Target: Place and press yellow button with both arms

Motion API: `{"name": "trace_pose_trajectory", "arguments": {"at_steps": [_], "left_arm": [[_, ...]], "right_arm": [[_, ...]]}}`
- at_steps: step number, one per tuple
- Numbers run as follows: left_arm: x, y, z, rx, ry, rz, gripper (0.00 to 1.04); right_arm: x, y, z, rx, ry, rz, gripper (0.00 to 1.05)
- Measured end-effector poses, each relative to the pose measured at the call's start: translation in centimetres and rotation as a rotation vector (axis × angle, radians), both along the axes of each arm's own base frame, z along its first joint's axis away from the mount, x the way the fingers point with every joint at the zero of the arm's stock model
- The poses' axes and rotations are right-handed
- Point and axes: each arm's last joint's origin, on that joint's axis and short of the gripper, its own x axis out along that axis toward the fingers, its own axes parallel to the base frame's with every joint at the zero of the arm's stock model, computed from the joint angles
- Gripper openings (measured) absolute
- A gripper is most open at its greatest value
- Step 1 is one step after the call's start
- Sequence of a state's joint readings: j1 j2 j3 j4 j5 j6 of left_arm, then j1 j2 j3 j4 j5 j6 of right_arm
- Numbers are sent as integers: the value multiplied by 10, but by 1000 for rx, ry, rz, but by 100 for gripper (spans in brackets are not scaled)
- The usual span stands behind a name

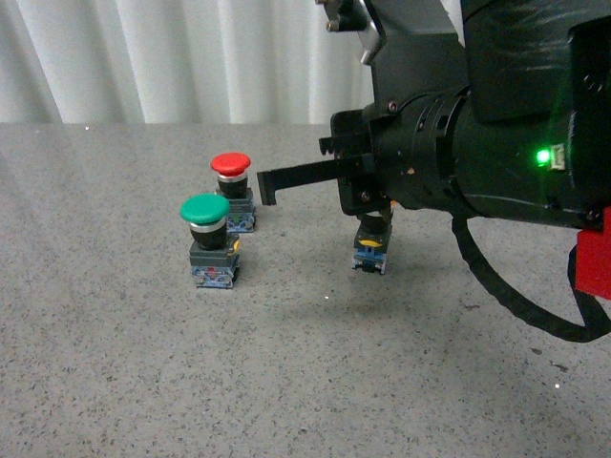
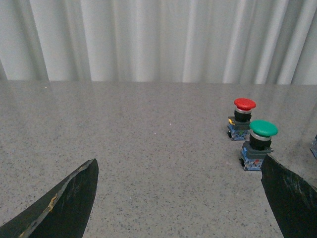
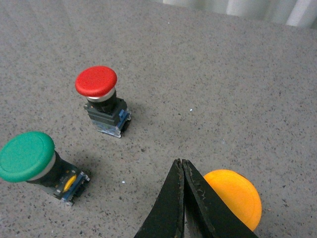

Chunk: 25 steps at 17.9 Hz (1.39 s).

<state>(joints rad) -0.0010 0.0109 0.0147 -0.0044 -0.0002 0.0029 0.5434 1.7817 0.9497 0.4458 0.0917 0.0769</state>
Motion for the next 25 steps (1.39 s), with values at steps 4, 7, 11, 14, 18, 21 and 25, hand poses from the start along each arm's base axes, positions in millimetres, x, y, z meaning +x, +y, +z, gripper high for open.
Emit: {"name": "trace_pose_trajectory", "arguments": {"at_steps": [4, 7, 11, 14, 18, 21, 25], "left_arm": [[0, 0, 0, 0, 0, 0, 98], [0, 0, 0, 0, 0, 0, 98], [0, 0, 0, 0, 0, 0, 98], [0, 0, 0, 0, 0, 0, 98], [0, 0, 0, 0, 0, 0, 98], [0, 0, 0, 0, 0, 0, 98], [0, 0, 0, 0, 0, 0, 98]], "right_arm": [[4, -2, -4, -12, 10, -21, 2], [8, -8, -7, -20, 24, -41, 2], [10, -9, -14, -29, 39, -46, 2], [11, -9, -16, -41, 57, -50, 2], [12, -9, -17, -72, 82, -60, 2], [13, -8, -18, -93, 94, -60, 2], [8, -10, -12, -28, 57, -32, 2]]}}
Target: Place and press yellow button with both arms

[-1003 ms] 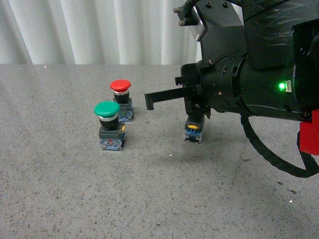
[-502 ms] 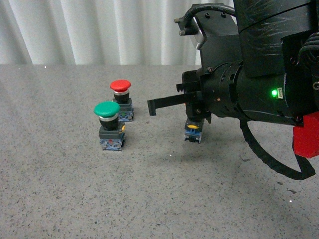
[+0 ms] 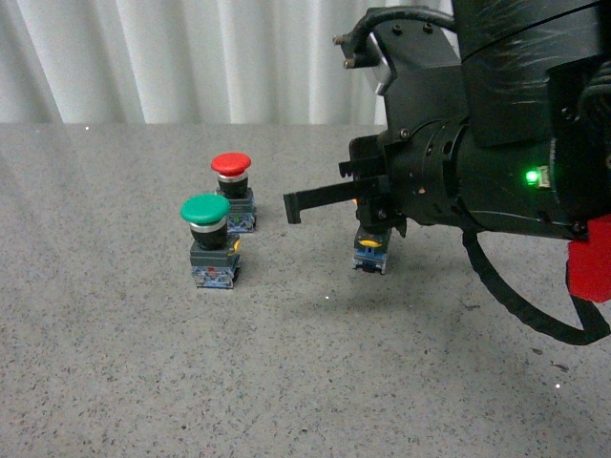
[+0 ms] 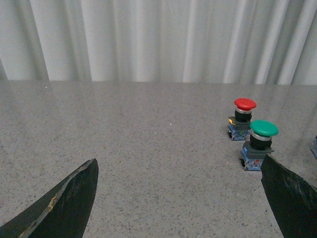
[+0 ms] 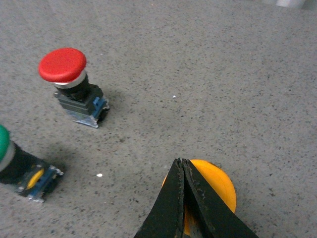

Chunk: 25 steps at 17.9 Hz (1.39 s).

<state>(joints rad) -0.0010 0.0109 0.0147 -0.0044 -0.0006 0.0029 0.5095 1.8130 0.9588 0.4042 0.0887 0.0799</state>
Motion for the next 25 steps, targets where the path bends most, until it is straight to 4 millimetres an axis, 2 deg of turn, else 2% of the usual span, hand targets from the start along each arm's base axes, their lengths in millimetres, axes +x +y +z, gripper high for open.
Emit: {"name": "trace_pose_trajectory", "arguments": {"at_steps": [2, 3, 5, 6, 7, 9, 10, 11, 13, 15, 16, 18, 23, 25], "left_arm": [[0, 0, 0, 0, 0, 0, 98], [0, 0, 0, 0, 0, 0, 98], [0, 0, 0, 0, 0, 0, 98], [0, 0, 0, 0, 0, 0, 98], [0, 0, 0, 0, 0, 0, 98], [0, 0, 0, 0, 0, 0, 98], [0, 0, 0, 0, 0, 0, 98], [0, 0, 0, 0, 0, 0, 98], [0, 0, 0, 0, 0, 0, 98], [0, 0, 0, 0, 0, -1, 98], [0, 0, 0, 0, 0, 0, 98], [0, 0, 0, 0, 0, 0, 98], [0, 0, 0, 0, 0, 0, 98], [0, 0, 0, 0, 0, 0, 98]], "right_arm": [[-9, -3, 15, 117, -60, 28, 2], [-13, -4, 32, 184, -114, 38, 2], [-33, -9, 87, 333, -255, 67, 2], [-46, -12, 103, 373, -287, 80, 2], [-58, -17, 108, 388, -287, 84, 2], [-87, -27, 102, 380, -255, 69, 2], [-103, -31, 102, 318, -306, -41, 2], [-124, -50, 97, 222, -357, -178, 2], [-165, -106, 75, 64, -394, -410, 2], [-192, -132, 49, 31, -377, -405, 2], [-200, -140, 44, 46, -400, -403, 2], [-206, -149, 45, 74, -451, -407, 2], [-214, -166, 22, 64, -448, -403, 2], [-216, -169, 19, 66, -454, -400, 2]]}}
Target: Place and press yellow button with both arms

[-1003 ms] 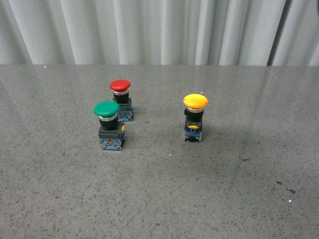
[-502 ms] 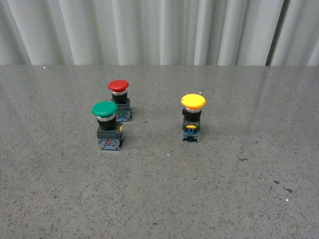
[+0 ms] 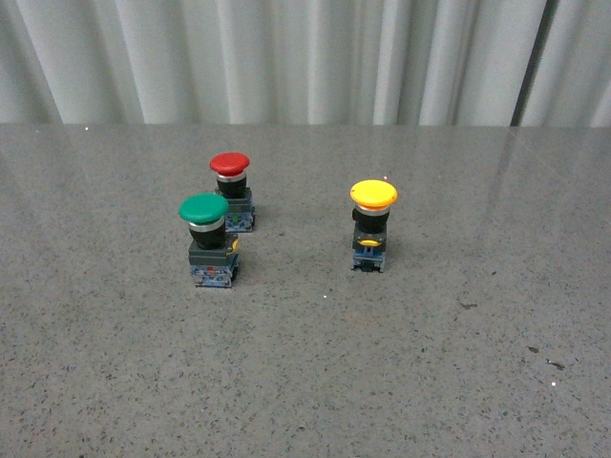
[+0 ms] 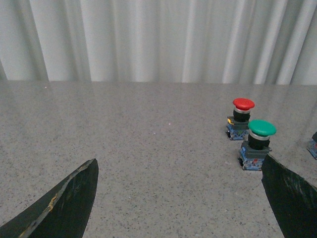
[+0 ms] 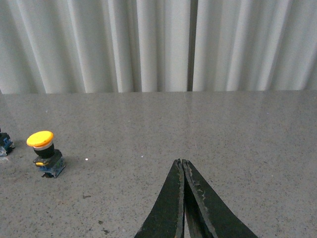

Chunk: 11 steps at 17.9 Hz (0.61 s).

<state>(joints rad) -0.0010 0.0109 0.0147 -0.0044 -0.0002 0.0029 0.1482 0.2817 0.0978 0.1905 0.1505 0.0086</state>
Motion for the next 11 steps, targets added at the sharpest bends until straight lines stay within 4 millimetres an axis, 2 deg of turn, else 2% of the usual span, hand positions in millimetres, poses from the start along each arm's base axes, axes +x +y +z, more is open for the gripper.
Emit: {"name": "trace_pose_trajectory", "arguments": {"at_steps": [4, 8, 9, 11], "left_arm": [[0, 0, 0, 0, 0, 0, 98], [0, 0, 0, 0, 0, 0, 98], [0, 0, 0, 0, 0, 0, 98], [0, 0, 0, 0, 0, 1, 98]], "right_arm": [[-4, -14, -11, -3, 12, -25, 2], [-12, -13, -19, -3, 48, 3, 2], [-17, -13, -22, -3, -6, 3, 2], [-17, -13, -25, -3, 4, 2, 2]]}}
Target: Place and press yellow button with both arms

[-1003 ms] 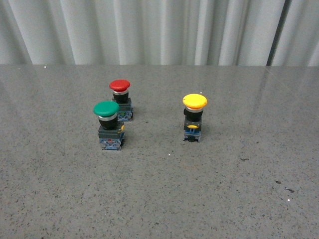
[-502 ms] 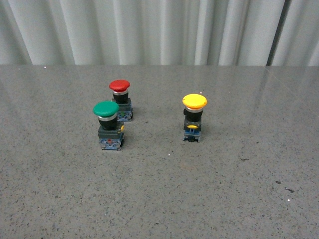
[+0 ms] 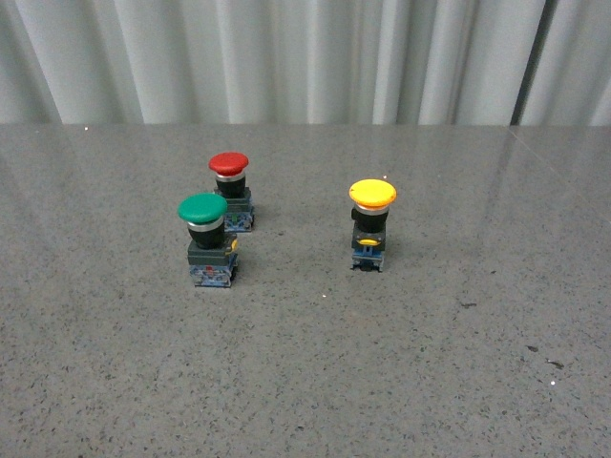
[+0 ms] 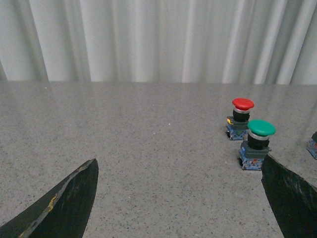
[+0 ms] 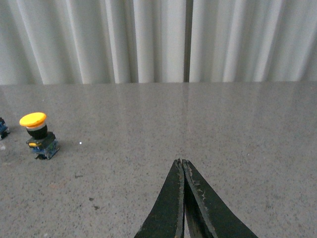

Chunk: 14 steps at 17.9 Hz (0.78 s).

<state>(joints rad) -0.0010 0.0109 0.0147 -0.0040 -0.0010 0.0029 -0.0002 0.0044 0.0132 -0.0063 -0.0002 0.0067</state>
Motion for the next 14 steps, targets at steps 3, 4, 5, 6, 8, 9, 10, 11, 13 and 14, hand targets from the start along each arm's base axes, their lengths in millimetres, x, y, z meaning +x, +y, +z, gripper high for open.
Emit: {"name": "trace_pose_trajectory", "arguments": {"at_steps": [3, 4, 5, 6, 8, 9, 10, 11, 13, 14], "left_arm": [[0, 0, 0, 0, 0, -1, 98], [0, 0, 0, 0, 0, -1, 98], [0, 0, 0, 0, 0, 0, 98], [0, 0, 0, 0, 0, 0, 98], [0, 0, 0, 0, 0, -1, 98], [0, 0, 0, 0, 0, 0, 98], [0, 0, 0, 0, 0, 0, 98], [0, 0, 0, 0, 0, 0, 98], [0, 0, 0, 0, 0, -1, 98], [0, 0, 0, 0, 0, 0, 98]], "right_arm": [[0, 0, 0, 0, -3, 0, 2], [0, 0, 0, 0, -2, 0, 2], [0, 0, 0, 0, -2, 0, 2], [0, 0, 0, 0, -3, 0, 2], [0, 0, 0, 0, -2, 0, 2], [0, 0, 0, 0, -2, 0, 2], [0, 0, 0, 0, -3, 0, 2], [0, 0, 0, 0, -3, 0, 2], [0, 0, 0, -1, -2, 0, 18], [0, 0, 0, -1, -2, 0, 29]]}}
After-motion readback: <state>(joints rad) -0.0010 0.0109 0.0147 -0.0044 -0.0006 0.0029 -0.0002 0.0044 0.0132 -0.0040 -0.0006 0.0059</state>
